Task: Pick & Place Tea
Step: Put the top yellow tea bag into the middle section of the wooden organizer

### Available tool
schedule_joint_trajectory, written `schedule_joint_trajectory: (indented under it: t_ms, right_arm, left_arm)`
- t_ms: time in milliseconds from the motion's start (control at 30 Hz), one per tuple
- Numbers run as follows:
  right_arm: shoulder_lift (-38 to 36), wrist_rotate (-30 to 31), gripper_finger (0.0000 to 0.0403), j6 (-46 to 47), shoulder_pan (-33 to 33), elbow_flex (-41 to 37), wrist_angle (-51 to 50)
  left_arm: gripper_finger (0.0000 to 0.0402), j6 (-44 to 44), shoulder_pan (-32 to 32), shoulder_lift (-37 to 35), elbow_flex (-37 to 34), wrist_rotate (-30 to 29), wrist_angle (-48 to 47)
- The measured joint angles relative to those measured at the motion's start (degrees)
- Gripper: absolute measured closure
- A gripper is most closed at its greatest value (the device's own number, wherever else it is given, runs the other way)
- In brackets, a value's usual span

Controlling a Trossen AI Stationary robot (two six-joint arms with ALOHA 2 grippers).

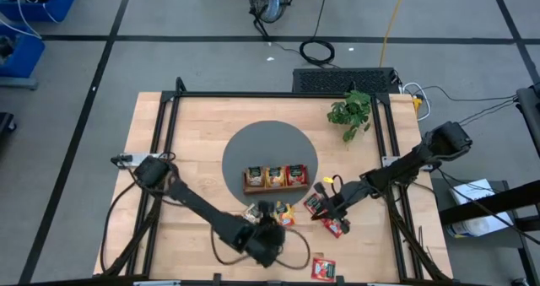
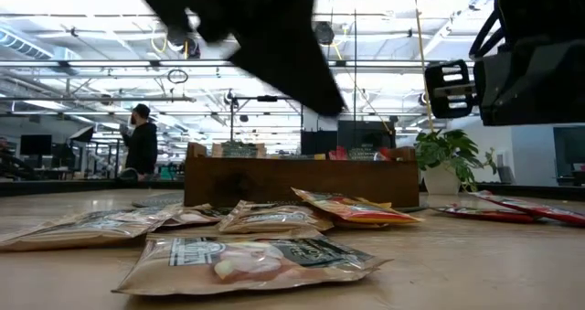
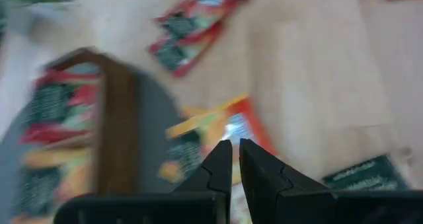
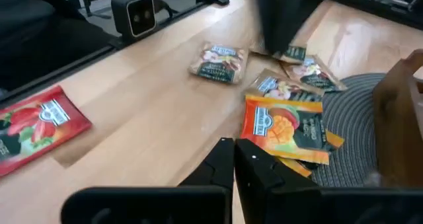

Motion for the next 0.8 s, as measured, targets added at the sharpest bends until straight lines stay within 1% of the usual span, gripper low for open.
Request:
schedule_joint_trajectory:
  t_ms: [67,133,200,267,300,333,367,400,433,500,567,633,700,800]
  right_arm:
    - [0.93,0.0,0.04,-0.05,0.0,0.07,0.89]
    - [1.0,-0.54,0.0402,-0.05,0.0,0.02,0.76]
    - [0.99,-2.54,0.0402,0.52,0.0,0.07,1.19]
    - [0.99,-4.69,0.0402,1.26,0.1,0.07,1.99]
    - [0.99,-5.13,0.0402,1.51,0.41,0.07,2.69]
    - [0.99,-5.46,0.0402,1.62,0.77,0.28,3.08]
    - [1.24,-5.46,0.0402,1.4,1.14,0.82,2.67]
    - [1.8,-4.74,0.0402,0.95,1.66,1.54,2.25]
    - [2.32,-3.57,0.0402,0.3,2.25,2.26,1.69]
    - [3.93,-1.33,0.0402,-1.09,3.39,3.92,1.44]
    - [6.64,0.7,0.0402,-2.31,4.06,6.31,1.87]
    - [9.66,2.85,0.0402,-3.56,4.44,8.3,1.54]
    - [13.36,4.73,0.0402,-4.93,4.51,10.74,1.53]
    - [18.29,10.5,0.0402,-6.32,4.49,14.01,1.31]
  left_arm:
    - [0.0364,-1.56,0.17,-4.19,-3.37,-0.05,0.33]
    - [0.0364,-4.02,-0.18,-9.26,-8.3,0.05,2.15]
    - [0.0364,-7.19,-0.77,-14.6,-14.55,0.03,7.49]
    - [0.0364,-11.79,-1.05,-19.03,-21.99,-0.02,17.25]
    - [0.0364,-14.45,-1.02,-20.37,-25.91,0.17,23.55]
    - [0.0365,-16.91,-0.53,-21.02,-29.25,1.7,29.41]
    - [0.0367,-18.9,0.14,-21.06,-32.07,5.1,35.28]
    - [0.0371,-20.06,0.7,-20.85,-34.11,7.97,39.55]
    - [0.0378,-20.9,1.1,-20.23,-35.23,9.64,42.2]
    - [0.0393,-22.93,1.37,-17.95,-35.21,10.38,45.8]
    - [0.0396,-23.69,0.89,-16.25,-34.26,8.72,44.6]
    - [0.0392,-24.51,0.77,-13.99,-31.27,8.43,44.48]
    - [0.0391,-25.14,0.87,-13.37,-29.22,7.94,39.14]
    - [0.039,-28.79,1.15,-11.88,-26.57,6.99,31.28]
